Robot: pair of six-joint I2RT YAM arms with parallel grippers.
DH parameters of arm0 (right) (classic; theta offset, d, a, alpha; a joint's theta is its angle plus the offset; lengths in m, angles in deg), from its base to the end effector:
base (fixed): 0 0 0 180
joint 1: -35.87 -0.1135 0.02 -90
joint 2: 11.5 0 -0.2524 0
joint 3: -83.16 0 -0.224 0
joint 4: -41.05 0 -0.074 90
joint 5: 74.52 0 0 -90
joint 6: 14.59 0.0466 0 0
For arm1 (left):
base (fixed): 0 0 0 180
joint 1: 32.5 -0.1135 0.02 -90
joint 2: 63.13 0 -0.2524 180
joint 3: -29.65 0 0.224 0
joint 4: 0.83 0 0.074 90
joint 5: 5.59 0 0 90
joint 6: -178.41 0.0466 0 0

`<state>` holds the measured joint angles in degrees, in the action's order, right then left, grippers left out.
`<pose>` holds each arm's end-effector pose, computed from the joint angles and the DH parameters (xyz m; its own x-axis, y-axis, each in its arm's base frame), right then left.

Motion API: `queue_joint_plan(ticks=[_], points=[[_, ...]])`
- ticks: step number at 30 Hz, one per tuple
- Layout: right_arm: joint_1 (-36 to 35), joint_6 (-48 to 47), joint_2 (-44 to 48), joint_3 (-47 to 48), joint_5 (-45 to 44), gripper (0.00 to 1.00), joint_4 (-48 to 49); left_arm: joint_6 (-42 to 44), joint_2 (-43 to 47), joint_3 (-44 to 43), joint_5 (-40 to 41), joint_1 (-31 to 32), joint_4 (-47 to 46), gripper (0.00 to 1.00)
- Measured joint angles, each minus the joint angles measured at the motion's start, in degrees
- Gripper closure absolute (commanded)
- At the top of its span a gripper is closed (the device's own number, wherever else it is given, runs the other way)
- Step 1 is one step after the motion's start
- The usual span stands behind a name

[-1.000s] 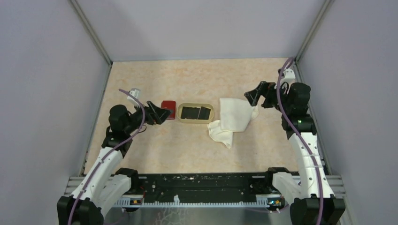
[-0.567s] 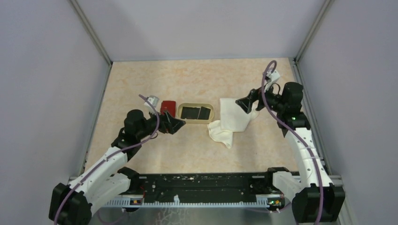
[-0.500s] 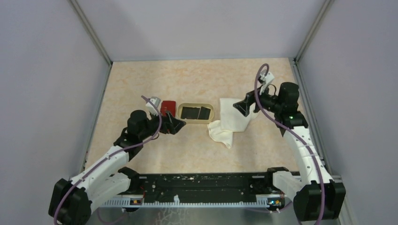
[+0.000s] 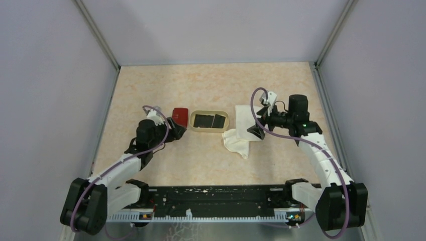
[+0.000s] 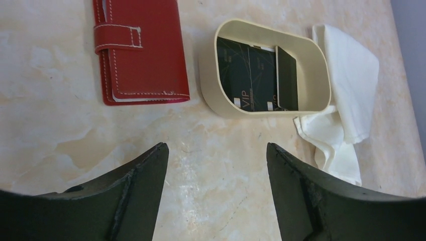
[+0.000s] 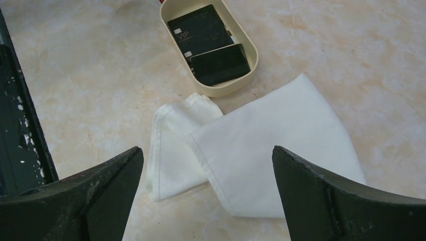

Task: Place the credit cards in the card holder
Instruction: Pick up the card holder from the center of the board.

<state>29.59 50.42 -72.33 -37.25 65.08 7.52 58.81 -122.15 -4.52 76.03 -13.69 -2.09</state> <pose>0.2014 0.0579 0.2696 -0.2212 -0.2998 -0.9280 -0.8673 0.4955 0.0466 0.1904 -0.0720 0.1877 -0.5494 -0.3291 -0.7680 0.2002 0.8406 -0.5034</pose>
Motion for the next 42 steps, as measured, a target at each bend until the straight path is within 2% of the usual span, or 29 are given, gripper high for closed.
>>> queue_joint_plan(ticks=[5,6,15,22,28,34,37,42], points=[[-0.11,-3.54,0.0,0.0,-1.11,0.02,-1.97,-1.44,-4.52,-1.03,0.04,-2.34,-2.23,0.31],[-0.09,-3.91,0.0,0.0,-1.22,0.02,-2.19,-1.81,-6.19,-1.86,0.17,-2.56,-2.4,0.35],[-0.35,-5.57,-0.07,0.0,-1.86,0.02,-3.02,-5.16,-24.02,-15.72,-2.03,-2.58,-1.03,0.48],[-0.74,-6.12,-0.76,0.0,-1.9,0.02,-3.08,-4.83,-26.75,-18.4,-3.45,-2.58,0.46,0.55],[-1.64,-6.67,-1.14,0.0,-1.49,0.02,-3.13,0.07,-23.85,-18.71,-2.4,-2.56,2.97,0.53],[-3.96,-7.48,-1.79,0.0,-1.46,0.02,-3.3,5.09,-18.12,-18.43,9.16,-2.78,3.41,0.29],[-4.48,-7.67,-1.95,0.0,-1.46,0.02,-3.43,6.03,-20.46,-18.64,12.98,-3.43,4.85,0.27],[-4.63,-7.96,-1.97,0.0,-1.49,0.02,-3.54,6.75,-28.48,-21.86,14.38,-4.55,9.18,0.28]])
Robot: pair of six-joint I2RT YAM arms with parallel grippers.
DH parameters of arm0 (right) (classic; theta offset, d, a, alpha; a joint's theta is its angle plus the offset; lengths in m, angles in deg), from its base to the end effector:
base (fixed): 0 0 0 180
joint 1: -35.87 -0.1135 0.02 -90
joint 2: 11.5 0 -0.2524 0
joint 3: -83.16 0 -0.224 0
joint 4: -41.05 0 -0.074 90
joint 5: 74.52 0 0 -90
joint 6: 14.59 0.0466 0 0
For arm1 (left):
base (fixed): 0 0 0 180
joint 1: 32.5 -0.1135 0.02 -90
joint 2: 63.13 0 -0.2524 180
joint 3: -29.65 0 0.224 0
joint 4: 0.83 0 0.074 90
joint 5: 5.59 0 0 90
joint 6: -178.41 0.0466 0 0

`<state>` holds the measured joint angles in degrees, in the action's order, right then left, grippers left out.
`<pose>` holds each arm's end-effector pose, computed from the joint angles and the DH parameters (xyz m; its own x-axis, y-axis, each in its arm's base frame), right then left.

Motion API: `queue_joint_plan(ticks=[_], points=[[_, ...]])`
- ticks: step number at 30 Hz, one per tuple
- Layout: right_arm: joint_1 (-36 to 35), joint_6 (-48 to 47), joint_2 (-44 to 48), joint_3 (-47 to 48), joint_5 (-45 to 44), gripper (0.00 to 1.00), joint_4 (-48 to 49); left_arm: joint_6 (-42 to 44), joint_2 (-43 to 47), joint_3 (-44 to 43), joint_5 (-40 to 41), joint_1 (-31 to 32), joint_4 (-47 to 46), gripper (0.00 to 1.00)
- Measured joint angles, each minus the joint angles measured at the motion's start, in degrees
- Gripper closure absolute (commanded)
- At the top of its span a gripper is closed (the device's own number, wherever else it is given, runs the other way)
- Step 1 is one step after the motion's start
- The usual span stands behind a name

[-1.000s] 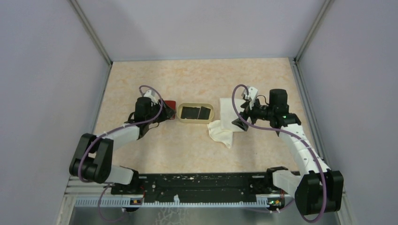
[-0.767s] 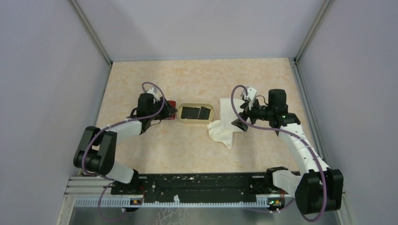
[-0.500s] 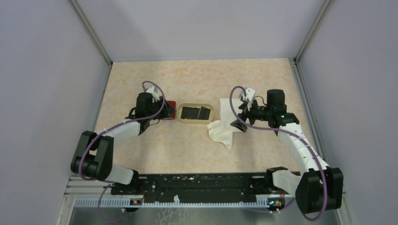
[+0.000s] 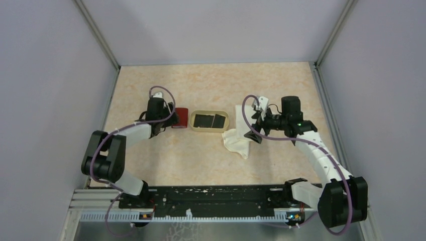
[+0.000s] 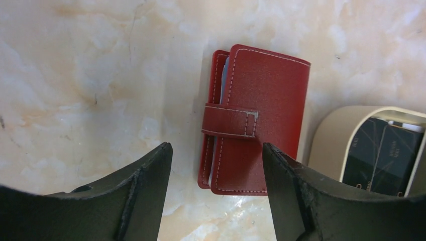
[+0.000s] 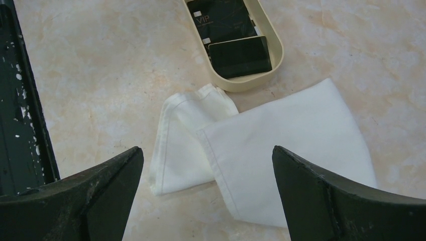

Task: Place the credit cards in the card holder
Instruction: Pick up the card holder from the center of the board.

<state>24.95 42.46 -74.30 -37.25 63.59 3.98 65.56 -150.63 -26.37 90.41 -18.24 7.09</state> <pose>0.1981 0.0736 0.2575 -0.1606 -0.4009 -0.9020 -0.9194 0.3933 -0.0111 0.2852 -0.0675 0.1723 -0.6316 -0.2379 -0.7379 -0.0853 0.9673 -0.2389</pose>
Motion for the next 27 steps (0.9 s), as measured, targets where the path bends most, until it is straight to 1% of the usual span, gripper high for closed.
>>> queue_joint_plan(ticks=[3,9,11,17,18,20,22,26,27], points=[[-0.24,-0.07,0.0,0.0,0.0,0.02,0.0,0.04,-2.71,-1.84,-0.92,-0.22,1.73,0.31],[-0.72,-0.07,-0.02,0.0,0.0,0.02,0.0,-0.66,-3.37,-2.45,-3.85,-0.24,3.28,0.38],[-0.72,-0.09,-0.02,0.0,0.0,0.02,0.0,-1.09,-3.56,-2.45,-4.2,-0.24,3.85,0.43],[-0.96,-0.09,0.0,0.0,0.02,0.02,0.0,-2.05,-4.11,-2.45,-4.28,-0.24,3.85,0.54],[-0.98,-0.09,-0.02,0.0,0.04,0.02,0.0,-2.19,-4.13,-2.45,-4.31,-0.28,3.85,0.58],[-0.98,-0.09,-0.02,0.0,0.04,0.01,0.0,-2.49,-4.2,-2.36,-4.39,-0.28,3.8,0.74],[-0.98,-0.07,-0.02,0.0,0.04,0.02,0.02,-2.95,-4.22,-2.23,-4.57,-0.28,3.69,0.84],[-1.09,-0.07,-0.02,-0.02,0.35,0.02,0.04,-3.37,-3.48,-1.44,-4.79,-0.28,2.64,0.99],[-1.18,-0.04,-0.02,-0.02,0.44,0.02,0.04,-3.48,-2.97,-0.98,-4.79,-0.28,2.4,1.0]])
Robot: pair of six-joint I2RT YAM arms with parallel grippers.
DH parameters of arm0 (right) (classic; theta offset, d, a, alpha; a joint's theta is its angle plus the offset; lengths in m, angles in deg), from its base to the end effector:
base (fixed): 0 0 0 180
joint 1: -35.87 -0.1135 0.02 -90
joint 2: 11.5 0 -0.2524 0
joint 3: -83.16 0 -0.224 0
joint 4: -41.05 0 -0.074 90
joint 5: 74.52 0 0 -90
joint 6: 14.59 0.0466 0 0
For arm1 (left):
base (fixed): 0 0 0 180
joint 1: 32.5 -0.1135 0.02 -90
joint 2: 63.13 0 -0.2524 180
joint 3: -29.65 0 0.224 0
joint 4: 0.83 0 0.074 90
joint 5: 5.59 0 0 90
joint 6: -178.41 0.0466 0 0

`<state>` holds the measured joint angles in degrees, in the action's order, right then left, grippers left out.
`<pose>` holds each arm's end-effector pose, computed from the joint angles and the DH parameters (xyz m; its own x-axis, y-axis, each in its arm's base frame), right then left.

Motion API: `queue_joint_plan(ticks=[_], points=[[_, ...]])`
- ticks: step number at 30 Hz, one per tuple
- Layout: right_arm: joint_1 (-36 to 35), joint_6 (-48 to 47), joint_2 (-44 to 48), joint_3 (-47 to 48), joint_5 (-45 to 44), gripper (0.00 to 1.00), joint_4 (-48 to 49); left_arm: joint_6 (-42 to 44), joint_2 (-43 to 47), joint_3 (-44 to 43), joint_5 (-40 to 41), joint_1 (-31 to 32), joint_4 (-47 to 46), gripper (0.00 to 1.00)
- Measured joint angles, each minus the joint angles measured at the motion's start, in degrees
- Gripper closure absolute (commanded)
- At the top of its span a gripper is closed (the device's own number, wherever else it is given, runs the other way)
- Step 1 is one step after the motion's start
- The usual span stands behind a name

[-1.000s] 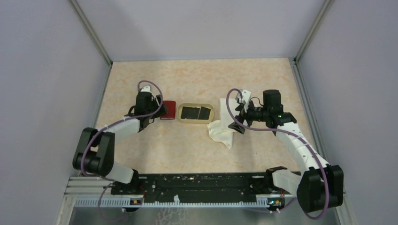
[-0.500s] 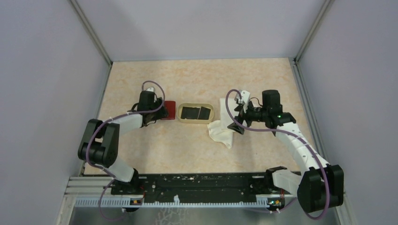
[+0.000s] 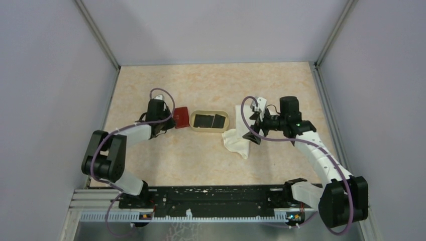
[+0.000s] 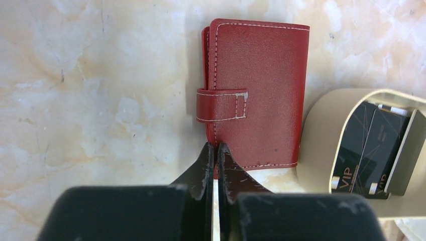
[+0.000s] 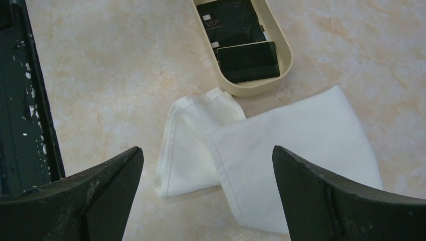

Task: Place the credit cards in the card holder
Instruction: Pick up the card holder from the center of the board.

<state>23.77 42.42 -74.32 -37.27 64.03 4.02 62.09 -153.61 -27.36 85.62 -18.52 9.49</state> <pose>0.1964 0.0778 0.2575 -0.1502 -0.4008 -0.9037 -0.9296 0.3686 -0.0089 0.2875 -0.0706 0.1589 -0.7024 -0.2819 -0.6535 -0.0945 0.9470 -0.3070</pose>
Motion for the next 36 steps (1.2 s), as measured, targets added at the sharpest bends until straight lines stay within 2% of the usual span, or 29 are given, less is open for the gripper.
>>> queue_joint_plan(ticks=[6,13,20,24,29,36], points=[[-1.11,0.55,-0.68,-0.11,1.27,0.02,0.66,-0.26,7.04,5.97,-1.46,0.0,-0.72,1.0],[-4.7,5.11,-3.37,-0.7,4.48,0.02,4.61,-1.57,22.14,15.96,-6.51,0.0,-2.36,1.0],[-6.64,24.74,-5.27,-7.98,10.6,0.02,23.19,-4.2,34.25,24.44,-17.09,0.37,-5.29,1.0],[-7.43,35.39,-8.57,-9.92,11.93,0.02,32.74,-6.03,39.78,26.45,-22.38,1.79,-6.88,1.0],[-9.22,44.02,-12.39,-9.97,11.93,0.02,40.37,-7.39,43.39,26.45,-26.36,5.68,-9.64,1.0],[-12.17,49.4,-16.33,-10.4,11.26,0.01,45.31,-9.18,40.98,26.51,-28.94,14.19,-16.68,1.0]])
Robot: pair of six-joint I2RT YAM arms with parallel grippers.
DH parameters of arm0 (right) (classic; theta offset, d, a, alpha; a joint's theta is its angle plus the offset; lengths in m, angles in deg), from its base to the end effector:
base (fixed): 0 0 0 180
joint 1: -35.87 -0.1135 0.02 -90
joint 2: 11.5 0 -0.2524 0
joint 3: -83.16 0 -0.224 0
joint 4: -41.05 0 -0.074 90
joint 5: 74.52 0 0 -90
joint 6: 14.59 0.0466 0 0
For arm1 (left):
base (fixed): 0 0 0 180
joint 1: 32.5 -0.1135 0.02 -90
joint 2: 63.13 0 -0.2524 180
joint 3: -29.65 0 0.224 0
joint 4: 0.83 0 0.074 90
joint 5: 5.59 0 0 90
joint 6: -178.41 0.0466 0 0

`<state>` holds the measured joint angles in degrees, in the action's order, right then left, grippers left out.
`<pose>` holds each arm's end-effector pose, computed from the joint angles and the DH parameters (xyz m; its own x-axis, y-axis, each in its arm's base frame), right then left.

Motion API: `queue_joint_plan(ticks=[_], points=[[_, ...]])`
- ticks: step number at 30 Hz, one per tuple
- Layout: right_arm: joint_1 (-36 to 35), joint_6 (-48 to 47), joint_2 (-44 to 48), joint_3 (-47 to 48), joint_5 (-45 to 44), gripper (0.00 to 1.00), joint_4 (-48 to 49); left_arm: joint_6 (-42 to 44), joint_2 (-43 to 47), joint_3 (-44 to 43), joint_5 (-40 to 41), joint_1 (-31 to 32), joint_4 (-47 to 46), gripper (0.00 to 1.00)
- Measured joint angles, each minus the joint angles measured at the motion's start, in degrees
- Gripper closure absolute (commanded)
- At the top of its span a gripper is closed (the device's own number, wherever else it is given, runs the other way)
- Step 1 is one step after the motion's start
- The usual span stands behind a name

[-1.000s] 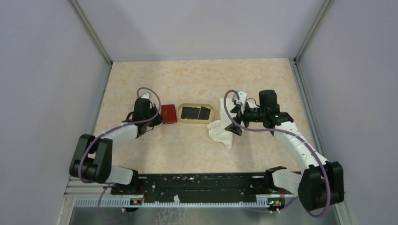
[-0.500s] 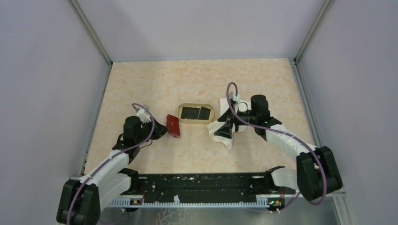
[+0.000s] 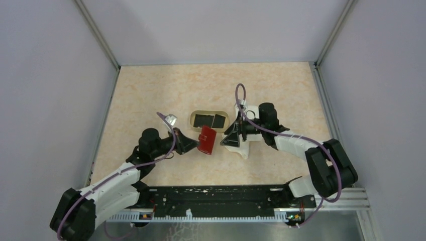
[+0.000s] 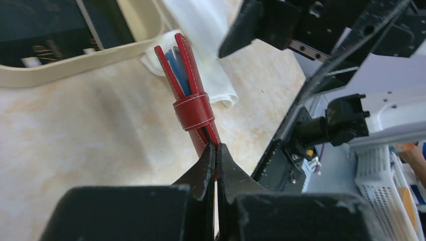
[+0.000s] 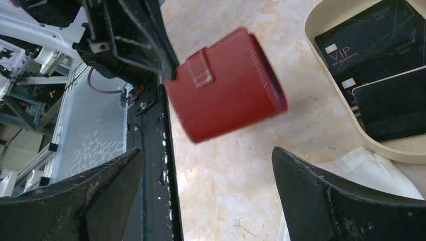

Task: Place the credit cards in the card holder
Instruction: Pick up the card holder from the center of the board.

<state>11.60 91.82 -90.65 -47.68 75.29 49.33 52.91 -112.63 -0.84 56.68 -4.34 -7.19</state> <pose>0.2177 0.1424 0.2134 -0.5887 -0.1096 -0.8009 -0.8053 0.1661 0.5692 0.1487 -0.1042 0.2072 -0.6322 -0.2446 -0.7352 0.5538 0.5209 -0.6496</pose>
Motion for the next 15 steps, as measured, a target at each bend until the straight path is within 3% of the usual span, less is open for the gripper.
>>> queue_joint_plan(ticks=[5,15], points=[[-0.48,2.16,-1.16,-0.42,-1.92,0.01,1.09,-1.16,-5.05,0.04,0.09,6.23,-7.17,1.0],[-0.48,3.28,-1.25,-0.96,-4.0,0.01,1.88,-3.39,-8.81,-0.02,-0.52,8.24,-16.59,1.0]])
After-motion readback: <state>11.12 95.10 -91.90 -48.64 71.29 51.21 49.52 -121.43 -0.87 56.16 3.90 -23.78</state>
